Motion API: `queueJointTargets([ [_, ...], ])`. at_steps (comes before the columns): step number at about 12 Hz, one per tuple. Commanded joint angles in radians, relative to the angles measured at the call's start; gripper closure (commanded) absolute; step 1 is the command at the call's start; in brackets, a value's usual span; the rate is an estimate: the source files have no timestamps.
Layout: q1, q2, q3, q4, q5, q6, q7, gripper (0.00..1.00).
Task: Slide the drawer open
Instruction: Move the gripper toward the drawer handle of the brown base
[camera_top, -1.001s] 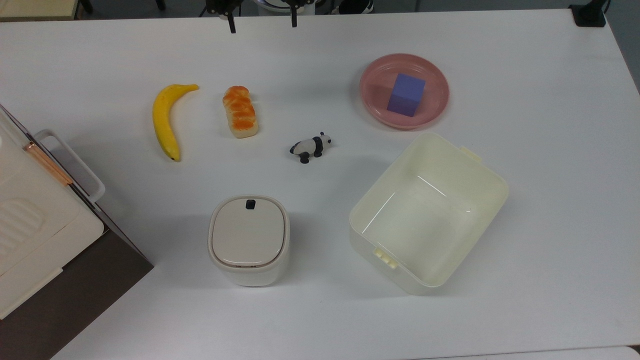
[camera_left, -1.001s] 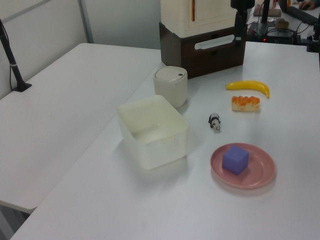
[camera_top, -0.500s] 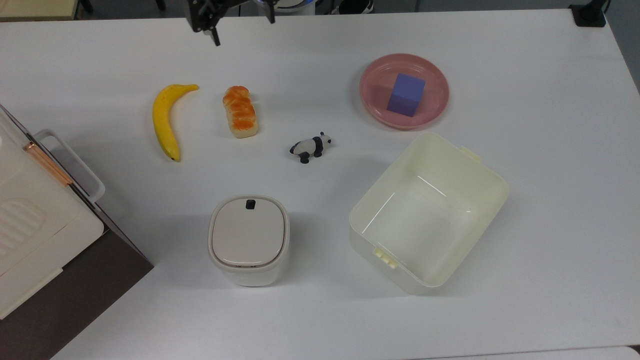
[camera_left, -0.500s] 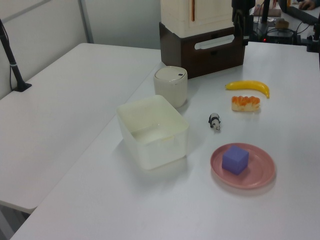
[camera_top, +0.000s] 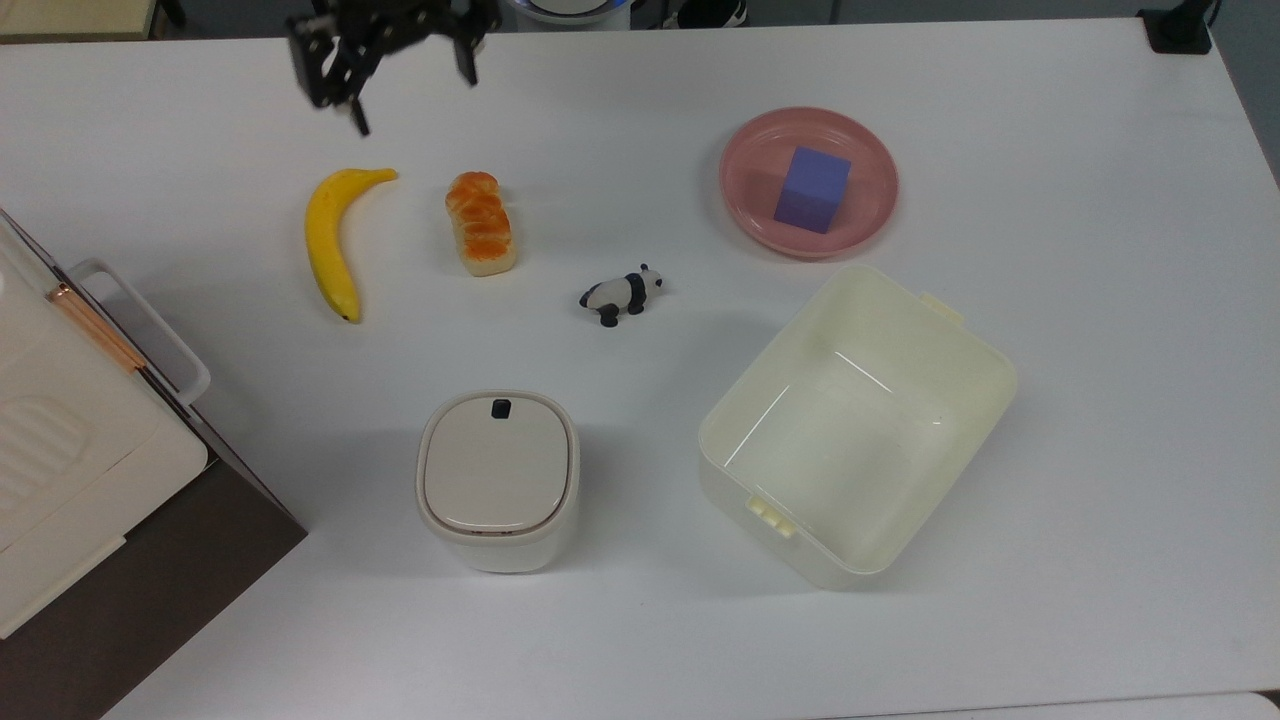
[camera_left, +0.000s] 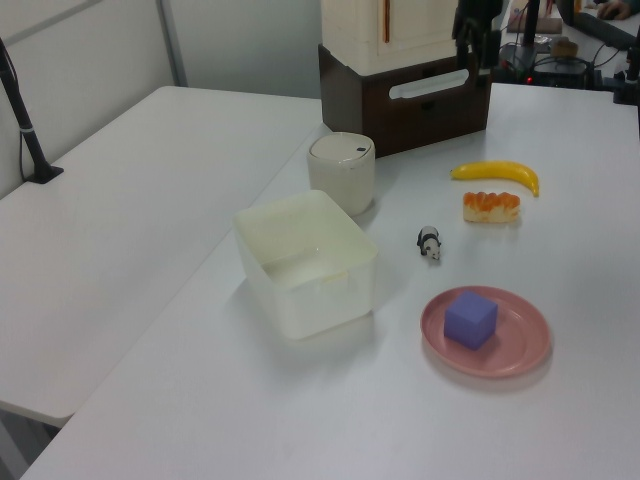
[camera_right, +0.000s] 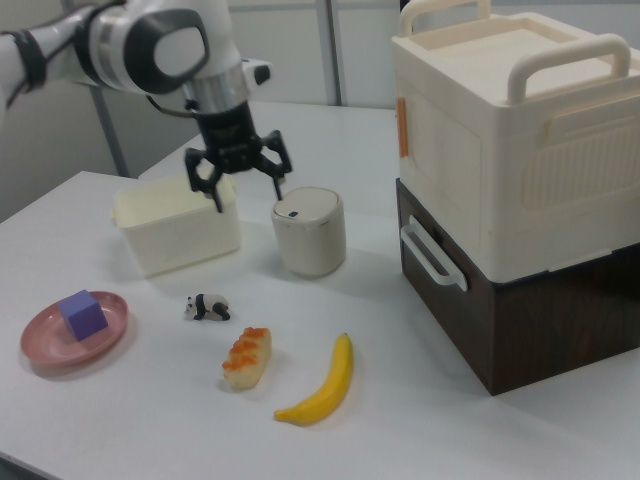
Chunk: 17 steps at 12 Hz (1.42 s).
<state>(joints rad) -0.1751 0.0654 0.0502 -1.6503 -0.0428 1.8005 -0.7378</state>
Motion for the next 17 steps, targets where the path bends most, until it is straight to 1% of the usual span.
queueJointTargets([
  [1, -0.018, 0.042, -0.004, -0.057, -0.084, 0.161, -0.022, 0.0],
  [4, -0.065, 0.106, -0.004, -0.08, -0.155, 0.346, -0.035, 0.0],
  [6, -0.093, 0.143, -0.004, -0.079, -0.17, 0.434, -0.057, 0.0],
  [10, -0.144, 0.218, -0.006, -0.078, -0.233, 0.606, -0.081, 0.0],
  [13, -0.15, 0.266, -0.042, -0.074, -0.244, 0.698, -0.081, 0.0],
  [14, -0.152, 0.278, -0.047, -0.074, -0.246, 0.724, -0.081, 0.02],
  [16, -0.152, 0.297, -0.062, -0.075, -0.273, 0.76, -0.081, 0.1],
  [17, -0.152, 0.3, -0.062, -0.075, -0.294, 0.764, -0.081, 0.1],
])
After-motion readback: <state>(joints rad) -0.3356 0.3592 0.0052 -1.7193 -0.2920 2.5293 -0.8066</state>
